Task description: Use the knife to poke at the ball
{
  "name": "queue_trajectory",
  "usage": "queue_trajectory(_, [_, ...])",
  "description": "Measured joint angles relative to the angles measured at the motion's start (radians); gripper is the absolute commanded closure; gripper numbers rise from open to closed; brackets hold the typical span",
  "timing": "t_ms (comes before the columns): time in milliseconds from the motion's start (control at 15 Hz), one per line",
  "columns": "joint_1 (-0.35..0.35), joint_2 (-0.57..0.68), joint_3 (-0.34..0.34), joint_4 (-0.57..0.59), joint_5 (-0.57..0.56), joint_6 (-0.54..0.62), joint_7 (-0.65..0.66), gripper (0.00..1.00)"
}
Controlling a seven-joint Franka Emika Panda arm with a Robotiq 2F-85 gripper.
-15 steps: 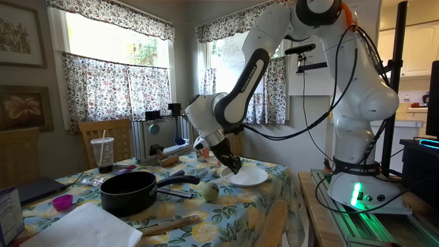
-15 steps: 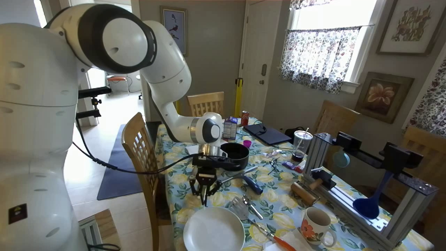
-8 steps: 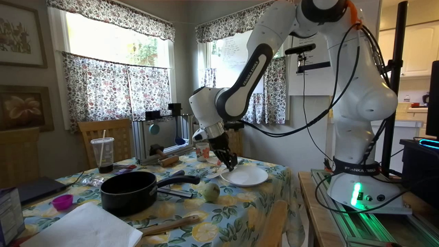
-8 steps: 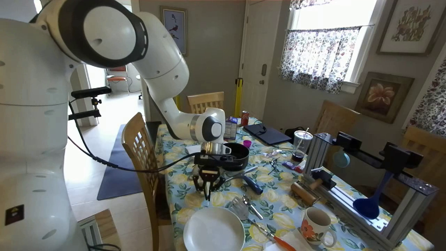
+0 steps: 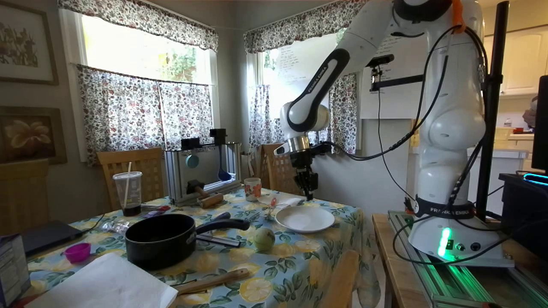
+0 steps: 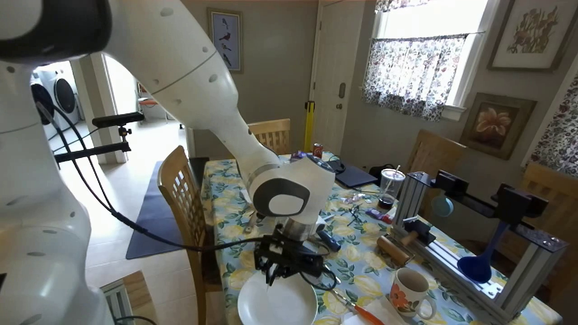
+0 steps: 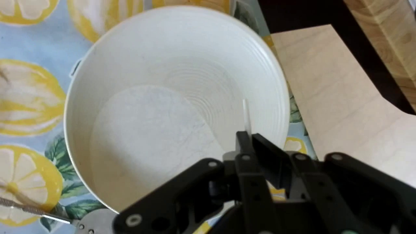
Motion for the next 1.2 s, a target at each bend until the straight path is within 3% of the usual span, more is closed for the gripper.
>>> queue_trajectory(200, [-0.028,-0.052,-0.097,-0.033,0.125,-0.022,-0.135,0.98])
queue_trajectory(467, [-0.042,-0.049,-0.177,-0.040,0.199,-0.025,-0.187,0.98])
queue_trajectory(1200, [-0.042,0.166,-0.163,0.071,0.262,-0.025,-0.128,0.98])
